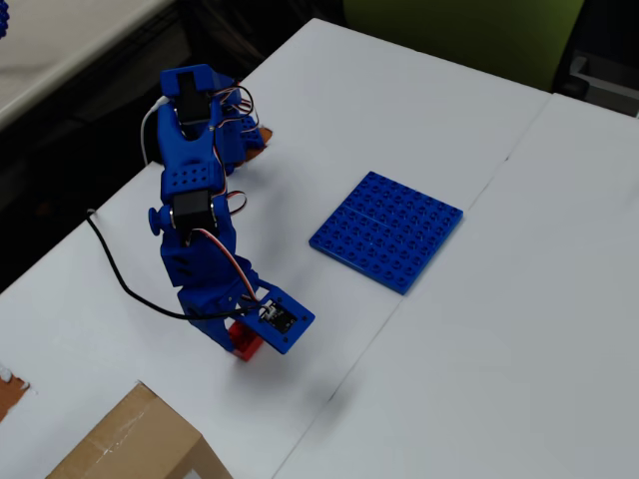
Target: Pick up the 2x2 red block and go up the 8x8 blue block.
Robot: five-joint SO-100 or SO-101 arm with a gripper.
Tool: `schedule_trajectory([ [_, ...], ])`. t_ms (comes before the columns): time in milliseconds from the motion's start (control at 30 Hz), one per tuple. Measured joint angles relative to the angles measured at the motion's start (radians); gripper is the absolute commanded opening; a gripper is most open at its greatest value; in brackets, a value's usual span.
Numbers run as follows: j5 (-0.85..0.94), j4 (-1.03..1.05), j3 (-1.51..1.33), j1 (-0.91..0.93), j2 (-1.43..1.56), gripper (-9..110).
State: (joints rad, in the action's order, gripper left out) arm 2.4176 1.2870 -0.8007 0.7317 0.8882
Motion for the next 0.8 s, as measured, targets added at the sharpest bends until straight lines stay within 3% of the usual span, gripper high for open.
schedule_trajectory([
  [800,0.092,0.143,0.018,-0.038,0.084,1],
])
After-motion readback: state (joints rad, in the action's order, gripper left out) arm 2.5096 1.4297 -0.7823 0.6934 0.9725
